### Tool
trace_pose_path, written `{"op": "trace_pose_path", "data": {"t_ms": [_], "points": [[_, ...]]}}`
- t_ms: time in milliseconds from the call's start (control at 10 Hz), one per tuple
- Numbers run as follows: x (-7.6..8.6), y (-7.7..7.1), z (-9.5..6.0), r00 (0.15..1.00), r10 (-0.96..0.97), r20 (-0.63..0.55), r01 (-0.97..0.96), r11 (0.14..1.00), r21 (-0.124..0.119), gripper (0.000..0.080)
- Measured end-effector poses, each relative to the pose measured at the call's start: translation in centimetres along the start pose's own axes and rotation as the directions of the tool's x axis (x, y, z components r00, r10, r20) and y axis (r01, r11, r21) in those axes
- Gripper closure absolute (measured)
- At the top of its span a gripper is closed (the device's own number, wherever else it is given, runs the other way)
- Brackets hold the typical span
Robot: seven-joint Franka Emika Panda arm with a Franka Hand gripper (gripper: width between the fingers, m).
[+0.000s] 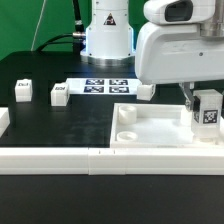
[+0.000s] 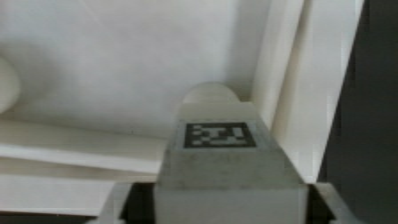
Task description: Assemble one leg
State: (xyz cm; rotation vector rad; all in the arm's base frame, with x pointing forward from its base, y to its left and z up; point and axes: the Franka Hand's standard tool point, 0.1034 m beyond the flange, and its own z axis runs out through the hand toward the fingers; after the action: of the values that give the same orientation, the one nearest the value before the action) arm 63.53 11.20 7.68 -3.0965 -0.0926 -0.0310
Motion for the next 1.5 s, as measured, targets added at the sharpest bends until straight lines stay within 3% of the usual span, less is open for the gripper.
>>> {"op": "trace_pose_path", "data": {"t_ms": [300,600,1000,1500], "points": [[-0.03,-0.17,0.14,0.985,0.172,-0.001,-0.172,0.985,0.002,0.0508],[-0.15,-0.69,0.22,0.857,0.516,0.003,-0.516,0.857,0.006,0.0508],[-0.19,-0.54,0.30,0.562,0.827,0.022,-0.827,0.562,0.014,0.0508],[-0.22,-0.64,0.31,0.043,0.998,0.034,-0.999,0.043,0.002,0.0508]]}}
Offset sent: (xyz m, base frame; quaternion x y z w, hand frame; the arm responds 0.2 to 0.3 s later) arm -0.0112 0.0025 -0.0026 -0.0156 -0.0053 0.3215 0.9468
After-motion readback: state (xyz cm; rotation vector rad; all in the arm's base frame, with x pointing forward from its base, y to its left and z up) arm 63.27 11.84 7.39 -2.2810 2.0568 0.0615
